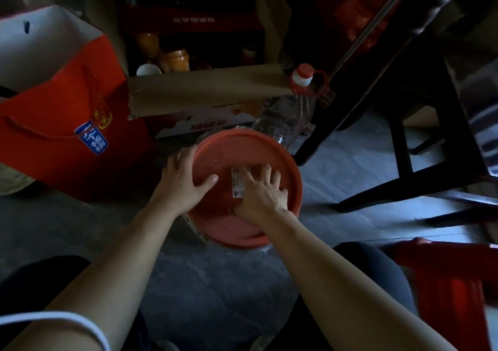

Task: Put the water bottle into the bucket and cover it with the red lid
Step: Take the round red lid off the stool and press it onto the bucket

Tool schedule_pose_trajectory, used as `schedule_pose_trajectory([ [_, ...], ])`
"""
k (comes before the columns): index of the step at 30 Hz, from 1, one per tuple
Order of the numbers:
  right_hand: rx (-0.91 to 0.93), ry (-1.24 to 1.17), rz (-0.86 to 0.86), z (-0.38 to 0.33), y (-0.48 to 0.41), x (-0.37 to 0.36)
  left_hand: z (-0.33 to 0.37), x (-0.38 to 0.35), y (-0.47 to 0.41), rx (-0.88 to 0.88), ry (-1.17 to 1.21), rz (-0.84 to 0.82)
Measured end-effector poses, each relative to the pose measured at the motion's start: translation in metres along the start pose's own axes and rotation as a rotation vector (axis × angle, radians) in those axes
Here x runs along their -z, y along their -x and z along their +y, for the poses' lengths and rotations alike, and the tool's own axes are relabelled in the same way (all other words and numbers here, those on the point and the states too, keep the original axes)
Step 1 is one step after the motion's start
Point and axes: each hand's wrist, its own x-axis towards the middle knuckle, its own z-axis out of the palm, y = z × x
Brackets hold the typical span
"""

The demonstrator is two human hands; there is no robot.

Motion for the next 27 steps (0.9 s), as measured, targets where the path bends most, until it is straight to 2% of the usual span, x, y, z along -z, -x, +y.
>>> schedule_pose_trajectory([
  [27, -0.018, 0.005, -0.043, -0.011, 0.001, 0.004, 0.001, -0.002, -0.001, 0.066, 0.134, -0.02],
])
